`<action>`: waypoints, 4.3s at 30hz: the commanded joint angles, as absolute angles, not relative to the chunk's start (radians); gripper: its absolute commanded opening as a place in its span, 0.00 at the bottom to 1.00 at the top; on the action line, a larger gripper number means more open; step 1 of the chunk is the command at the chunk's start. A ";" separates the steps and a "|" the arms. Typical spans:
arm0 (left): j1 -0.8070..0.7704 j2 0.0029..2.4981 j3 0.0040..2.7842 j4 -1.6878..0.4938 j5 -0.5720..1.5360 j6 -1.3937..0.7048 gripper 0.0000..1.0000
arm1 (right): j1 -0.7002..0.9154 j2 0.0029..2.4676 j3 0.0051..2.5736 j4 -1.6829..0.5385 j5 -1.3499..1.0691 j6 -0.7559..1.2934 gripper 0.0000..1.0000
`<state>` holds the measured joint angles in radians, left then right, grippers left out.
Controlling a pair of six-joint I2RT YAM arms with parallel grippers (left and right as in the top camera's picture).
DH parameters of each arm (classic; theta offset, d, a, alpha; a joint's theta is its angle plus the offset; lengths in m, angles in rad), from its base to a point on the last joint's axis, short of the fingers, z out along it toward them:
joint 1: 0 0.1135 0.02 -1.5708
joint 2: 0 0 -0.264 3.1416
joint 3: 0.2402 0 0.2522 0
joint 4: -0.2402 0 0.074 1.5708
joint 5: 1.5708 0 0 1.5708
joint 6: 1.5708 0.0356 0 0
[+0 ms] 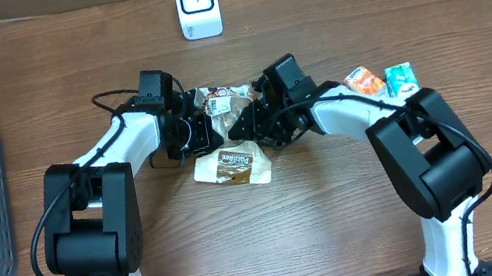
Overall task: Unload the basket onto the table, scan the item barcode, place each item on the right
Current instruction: 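Release with the left gripper and lift the bag toward the scanner, then carry the snack bag right and release it beside the packs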
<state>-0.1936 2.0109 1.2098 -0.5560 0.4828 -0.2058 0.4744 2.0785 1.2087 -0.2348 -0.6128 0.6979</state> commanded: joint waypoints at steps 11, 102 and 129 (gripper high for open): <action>-0.151 2.085 1.181 -0.590 0.389 -0.180 0.04 | 0.379 2.089 1.185 -0.303 -0.745 0.570 0.04; 0.170 1.743 1.663 -1.073 0.278 -0.093 1.00 | 0.561 2.419 1.713 0.633 0.704 -1.251 0.04; 0.170 1.743 1.663 -1.073 0.278 -0.093 1.00 | 0.654 1.894 1.713 -0.112 0.793 -0.604 0.04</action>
<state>0.1719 1.7386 1.6539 -1.0748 0.2790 -0.1001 0.6548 2.0594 1.6985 0.0143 0.8089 -0.8959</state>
